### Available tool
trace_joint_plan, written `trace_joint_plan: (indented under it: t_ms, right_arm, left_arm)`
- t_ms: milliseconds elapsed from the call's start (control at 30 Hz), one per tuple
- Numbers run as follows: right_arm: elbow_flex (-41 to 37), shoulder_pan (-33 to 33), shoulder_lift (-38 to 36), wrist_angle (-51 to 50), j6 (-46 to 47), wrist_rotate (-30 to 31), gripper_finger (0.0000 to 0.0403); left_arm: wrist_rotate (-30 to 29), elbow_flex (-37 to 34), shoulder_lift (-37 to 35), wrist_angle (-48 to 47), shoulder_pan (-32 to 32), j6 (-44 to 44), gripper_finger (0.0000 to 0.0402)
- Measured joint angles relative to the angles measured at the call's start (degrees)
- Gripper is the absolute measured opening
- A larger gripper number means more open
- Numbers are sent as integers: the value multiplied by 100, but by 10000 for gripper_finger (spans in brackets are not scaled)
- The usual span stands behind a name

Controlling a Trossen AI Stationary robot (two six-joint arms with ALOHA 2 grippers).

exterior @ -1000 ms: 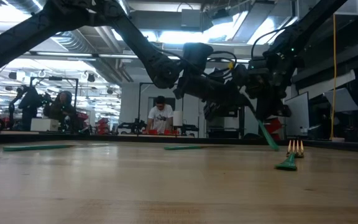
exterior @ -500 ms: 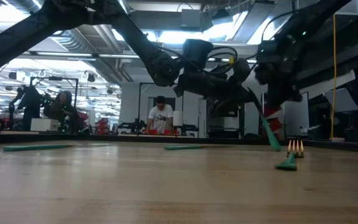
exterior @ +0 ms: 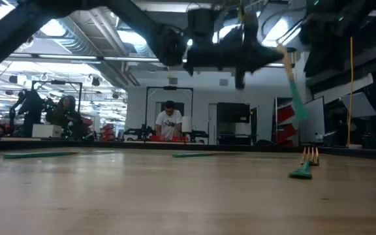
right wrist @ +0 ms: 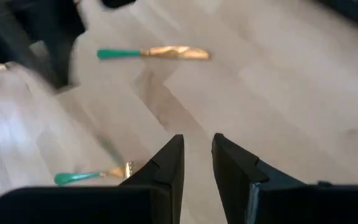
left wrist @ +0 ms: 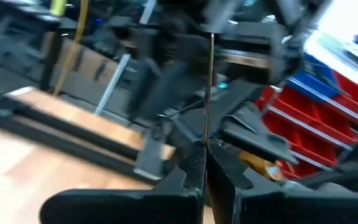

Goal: Sort silverware
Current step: Put the top right table knife into the utensil organizer

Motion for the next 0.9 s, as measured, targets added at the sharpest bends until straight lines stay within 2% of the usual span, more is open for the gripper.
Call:
trace_joint_plan:
  t_ms: [300, 633, 900]
  right_arm:
    - [0, 0, -1119, 8, 2, 77, 83]
    - [0, 0, -1521, 15, -1, 62, 83]
    - [0, 0, -1501, 15, -3, 60, 83]
  left_arm:
    - [70, 7, -330, 412, -722, 138, 0]
    - [-1580, 4, -320, 531, -1769, 1099, 0]
    - [-2012, 4, -315, 886, -2188, 1162, 0]
